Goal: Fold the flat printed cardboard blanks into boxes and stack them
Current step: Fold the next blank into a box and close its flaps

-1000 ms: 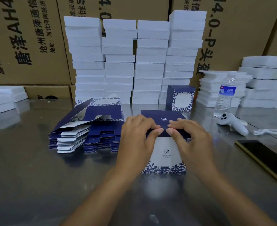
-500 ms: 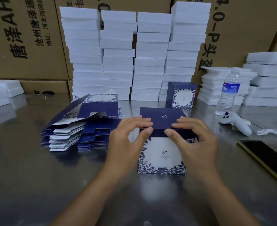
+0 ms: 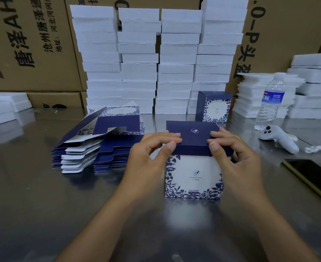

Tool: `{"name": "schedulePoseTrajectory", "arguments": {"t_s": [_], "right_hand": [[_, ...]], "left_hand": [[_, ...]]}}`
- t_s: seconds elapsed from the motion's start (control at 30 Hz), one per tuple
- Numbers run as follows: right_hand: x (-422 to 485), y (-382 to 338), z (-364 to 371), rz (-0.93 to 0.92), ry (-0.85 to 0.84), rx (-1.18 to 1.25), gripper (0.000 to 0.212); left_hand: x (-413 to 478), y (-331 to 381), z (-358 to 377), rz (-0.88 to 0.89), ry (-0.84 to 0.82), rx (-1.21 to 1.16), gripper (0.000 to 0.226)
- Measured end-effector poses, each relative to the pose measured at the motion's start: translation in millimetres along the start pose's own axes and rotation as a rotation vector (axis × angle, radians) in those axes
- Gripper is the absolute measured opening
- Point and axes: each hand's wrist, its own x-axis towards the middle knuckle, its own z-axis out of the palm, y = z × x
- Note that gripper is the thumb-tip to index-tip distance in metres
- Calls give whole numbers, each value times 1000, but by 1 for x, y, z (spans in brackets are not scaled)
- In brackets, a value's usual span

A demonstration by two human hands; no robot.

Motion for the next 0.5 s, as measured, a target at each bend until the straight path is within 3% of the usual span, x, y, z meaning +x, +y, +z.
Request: {"name": "schedulePoseTrajectory", "arguments": {"t_s": [0.2,0.5], "right_hand": [[0,-3,-9,70,10,201,14],[-1,1,-9,22,-18,107,14]], "left_hand": [[2,-8,-10,36,-78,-4,18],[-3,-7,-3,138,-12,160,29]]}}
